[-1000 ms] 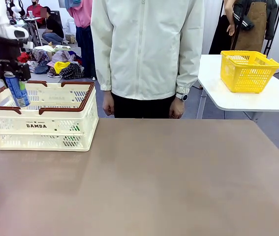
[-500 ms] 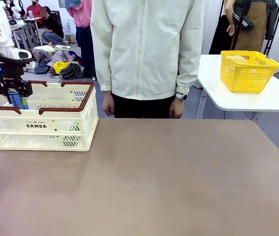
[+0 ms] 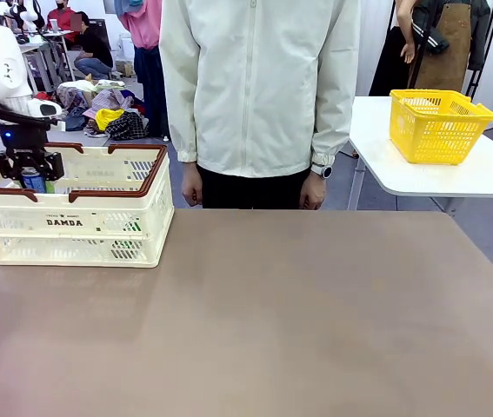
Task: Place the drinks into the Shopping basket.
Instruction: Pick up one drink and place it into the Shopping basket.
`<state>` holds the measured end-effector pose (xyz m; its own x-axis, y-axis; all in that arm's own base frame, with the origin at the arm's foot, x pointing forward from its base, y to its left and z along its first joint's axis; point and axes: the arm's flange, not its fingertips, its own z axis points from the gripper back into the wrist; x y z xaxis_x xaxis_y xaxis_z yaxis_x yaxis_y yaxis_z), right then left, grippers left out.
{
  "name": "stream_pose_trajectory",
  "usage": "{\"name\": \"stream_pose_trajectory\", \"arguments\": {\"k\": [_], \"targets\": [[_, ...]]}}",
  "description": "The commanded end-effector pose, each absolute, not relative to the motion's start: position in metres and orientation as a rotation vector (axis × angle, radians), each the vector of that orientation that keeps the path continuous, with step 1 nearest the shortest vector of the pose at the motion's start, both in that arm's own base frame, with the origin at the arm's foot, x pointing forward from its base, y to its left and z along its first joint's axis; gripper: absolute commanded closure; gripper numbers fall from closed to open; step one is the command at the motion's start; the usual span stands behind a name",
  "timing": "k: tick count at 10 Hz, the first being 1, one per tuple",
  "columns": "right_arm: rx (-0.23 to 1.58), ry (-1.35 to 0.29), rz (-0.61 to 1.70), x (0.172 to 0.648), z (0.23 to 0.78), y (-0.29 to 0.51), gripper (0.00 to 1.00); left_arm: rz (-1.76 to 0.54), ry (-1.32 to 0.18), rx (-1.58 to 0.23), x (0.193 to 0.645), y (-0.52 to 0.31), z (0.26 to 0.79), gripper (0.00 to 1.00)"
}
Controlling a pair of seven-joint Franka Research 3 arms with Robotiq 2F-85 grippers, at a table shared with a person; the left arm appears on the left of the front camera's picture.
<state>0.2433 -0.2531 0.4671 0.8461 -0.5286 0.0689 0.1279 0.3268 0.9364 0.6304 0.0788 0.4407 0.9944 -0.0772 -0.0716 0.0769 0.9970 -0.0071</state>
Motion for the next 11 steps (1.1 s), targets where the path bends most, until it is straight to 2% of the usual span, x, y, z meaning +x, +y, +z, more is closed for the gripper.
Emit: {"name": "stream_pose_trajectory", "arguments": {"k": [1, 7, 8, 9, 10, 11], "targets": [[1.169, -0.411, -0.428, 0.243, 0.467, -0.254, 0.0, -0.047, 0.051, 0.017, 0.637, 0.078, 0.442, 1.0], [1.169, -0.411, -0.428, 0.243, 0.467, -0.254, 0.0, -0.054, 0.079, 0.023, 0.645, 0.072, 0.429, 1.0], [1.169, -0.411, -0.428, 0.243, 0.467, -0.254, 0.0, -0.056, 0.088, 0.026, 0.645, 0.072, 0.429, 0.86], [1.169, -0.411, -0.428, 0.243, 0.467, -0.254, 0.0, -0.051, 0.102, 0.024, 0.646, 0.071, 0.428, 0.52], [1.169, -0.411, -0.428, 0.243, 0.467, -0.254, 0.0, -0.055, 0.111, 0.027, 0.646, 0.071, 0.427, 0.0], [1.169, -0.411, -0.428, 0.243, 0.467, -0.254, 0.0, -0.055, 0.112, 0.027, 0.646, 0.071, 0.428, 0.0]]}}
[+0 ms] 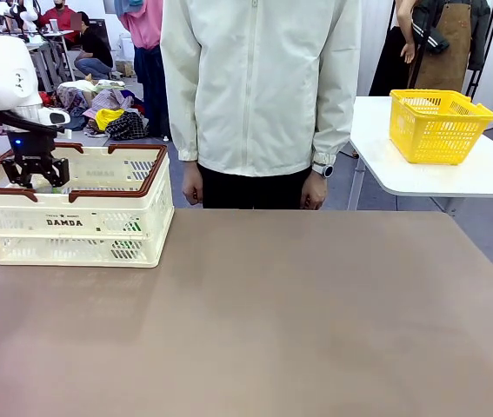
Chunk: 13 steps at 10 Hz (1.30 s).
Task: Place the drinks into the Shopping basket.
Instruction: Pick up one drink and place it into the Shopping basket.
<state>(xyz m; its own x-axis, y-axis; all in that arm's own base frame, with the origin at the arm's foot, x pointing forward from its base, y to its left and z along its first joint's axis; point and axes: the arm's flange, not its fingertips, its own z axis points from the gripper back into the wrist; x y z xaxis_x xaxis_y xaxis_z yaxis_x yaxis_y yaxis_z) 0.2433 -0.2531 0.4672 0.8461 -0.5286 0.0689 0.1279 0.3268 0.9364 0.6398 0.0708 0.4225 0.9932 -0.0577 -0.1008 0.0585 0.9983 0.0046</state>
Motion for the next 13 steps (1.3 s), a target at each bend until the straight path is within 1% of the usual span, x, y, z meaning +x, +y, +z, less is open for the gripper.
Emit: {"name": "stream_pose_trajectory", "arguments": {"k": [1, 4, 5, 6, 8, 9, 10, 11, 12, 13], "targets": [[1.169, -0.411, -0.428, 0.243, 0.467, -0.254, 0.0, -0.058, 0.11, 0.026, 0.645, 0.07, 0.43, 0.0], [1.169, -0.411, -0.428, 0.243, 0.467, -0.254, 0.0, -0.062, 0.091, 0.017, 0.642, 0.071, 0.438, 0.0], [1.169, -0.411, -0.428, 0.243, 0.467, -0.254, 0.0, -0.072, 0.074, 0.001, 0.638, 0.072, 0.448, 0.0], [1.169, -0.411, -0.428, 0.243, 0.467, -0.254, 0.0, -0.091, 0.048, -0.027, 0.633, 0.074, 0.468, 0.0], [1.169, -0.411, -0.428, 0.243, 0.467, -0.254, 0.0, -0.14, -0.035, -0.131, 0.617, 0.081, 0.54, 0.0], [1.169, -0.411, -0.428, 0.243, 0.467, -0.254, 0.0, -0.167, -0.011, -0.212, 0.596, 0.08, 0.588, 0.0], [1.169, -0.411, -0.428, 0.243, 0.467, -0.254, 0.0, -0.174, 0.072, -0.337, 0.575, 0.077, 0.616, 0.0], [1.169, -0.411, -0.428, 0.243, 0.467, -0.254, 0.0, -0.275, 0.028, -0.486, 0.551, 0.077, 0.635, 0.0], [1.169, -0.411, -0.428, 0.243, 0.467, -0.254, 0.0, -0.388, 0.086, -0.652, 0.518, 0.079, 0.64, 0.0], [1.169, -0.411, -0.428, 0.243, 0.467, -0.254, 0.0, -0.458, 0.014, -0.757, 0.478, 0.086, 0.634, 0.0]]}}
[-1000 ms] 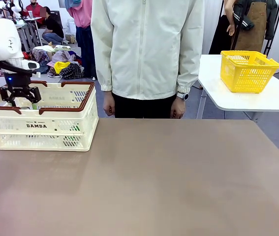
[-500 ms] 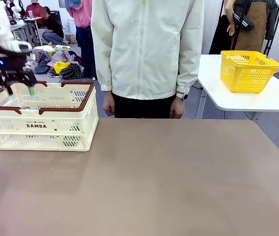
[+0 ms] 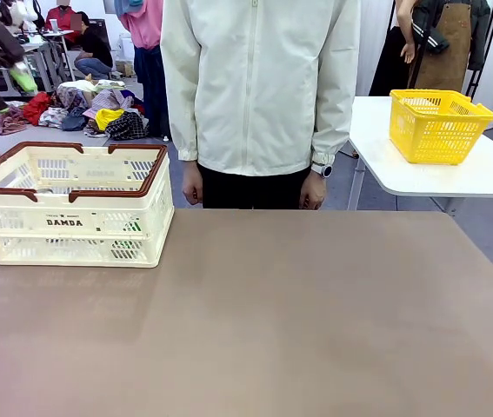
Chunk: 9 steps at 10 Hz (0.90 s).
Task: Place the drinks into the Shopping basket.
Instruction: Pick up one drink and place it into the Shopping basket.
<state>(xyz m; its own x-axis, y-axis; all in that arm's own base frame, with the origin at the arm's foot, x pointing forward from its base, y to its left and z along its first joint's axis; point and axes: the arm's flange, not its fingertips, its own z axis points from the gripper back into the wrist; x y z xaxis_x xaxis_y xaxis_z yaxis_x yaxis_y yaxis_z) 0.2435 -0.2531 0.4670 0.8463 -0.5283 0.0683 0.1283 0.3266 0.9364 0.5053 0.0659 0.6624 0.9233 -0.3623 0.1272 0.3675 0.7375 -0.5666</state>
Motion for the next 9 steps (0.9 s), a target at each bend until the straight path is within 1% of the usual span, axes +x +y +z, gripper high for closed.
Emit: {"name": "stream_pose_trajectory", "arguments": {"k": [1, 2, 3, 4, 5, 7, 9], "targets": [[1.169, -0.411, -0.428, 0.243, 0.467, -0.254, 0.0, -0.506, 0.014, -0.887, 0.441, 0.098, 0.616, 0.0], [1.169, -0.411, -0.428, 0.243, 0.467, -0.254, 0.0, -0.561, 0.036, -0.984, 0.415, 0.112, 0.593, 0.0], [1.169, -0.411, -0.428, 0.243, 0.467, -0.254, 0.0, -0.624, 0.014, -1.11, 0.399, 0.125, 0.569, 0.0], [1.169, -0.411, -0.428, 0.243, 0.467, -0.254, 0.0, -0.64, 0.012, -1.227, 0.388, 0.134, 0.543, 0.0], [1.169, -0.411, -0.428, 0.243, 0.467, -0.254, 0.0, -0.557, 0.01, -1.269, 0.388, 0.139, 0.538, 0.0], [1.169, -0.411, -0.428, 0.243, 0.467, -0.254, 0.0, -0.214, -0.084, -1.434, 0.408, 0.145, 0.546, 0.0], [1.169, -0.411, -0.428, 0.243, 0.467, -0.254, 0.0, 0.015, -0.146, -1.442, 0.426, 0.149, 0.544, 0.0]]}}
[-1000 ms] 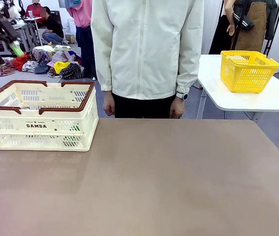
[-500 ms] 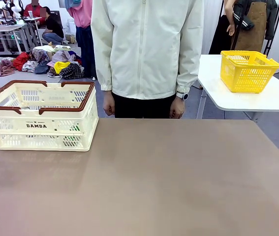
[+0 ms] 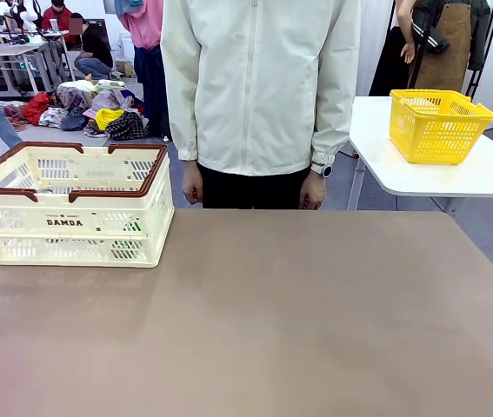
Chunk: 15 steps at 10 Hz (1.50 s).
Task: Place the drinks into the Shopping basket.
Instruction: Pick up one drink and place it into the Shopping basket.
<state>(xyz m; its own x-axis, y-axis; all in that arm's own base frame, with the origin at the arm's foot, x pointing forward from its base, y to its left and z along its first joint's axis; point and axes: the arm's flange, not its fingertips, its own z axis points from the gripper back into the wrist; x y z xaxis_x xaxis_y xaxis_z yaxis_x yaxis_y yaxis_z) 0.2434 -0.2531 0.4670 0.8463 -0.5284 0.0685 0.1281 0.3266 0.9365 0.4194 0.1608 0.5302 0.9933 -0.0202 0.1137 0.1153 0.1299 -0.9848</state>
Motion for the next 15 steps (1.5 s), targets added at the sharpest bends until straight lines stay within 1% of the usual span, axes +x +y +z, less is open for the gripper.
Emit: {"name": "stream_pose_trajectory", "arguments": {"k": [1, 15], "targets": [[1.169, -0.411, -0.428, 0.243, 0.4674, -0.2538, 0.0, -0.252, -0.038, -1.411, 0.4046, 0.1537, 0.5223, 0.0], [1.169, -0.411, -0.428, 0.243, 0.4674, -0.2538, 0.0, -0.252, -0.038, -1.411, 0.4046, 0.1537, 0.5223, 0.0]]}}
